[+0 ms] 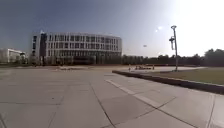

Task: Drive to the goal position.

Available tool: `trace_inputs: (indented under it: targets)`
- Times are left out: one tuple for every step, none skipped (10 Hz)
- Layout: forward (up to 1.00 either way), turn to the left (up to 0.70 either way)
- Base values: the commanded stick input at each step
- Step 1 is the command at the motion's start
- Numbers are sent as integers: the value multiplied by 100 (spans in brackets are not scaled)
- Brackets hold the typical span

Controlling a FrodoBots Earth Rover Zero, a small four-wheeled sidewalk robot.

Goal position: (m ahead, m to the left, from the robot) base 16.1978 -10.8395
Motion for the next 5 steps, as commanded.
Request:
trace_inputs:
  targets:
    - [6, 0]
    - [6, 0]
    - [6, 0]
    - [6, 0]
    - [6, 0]
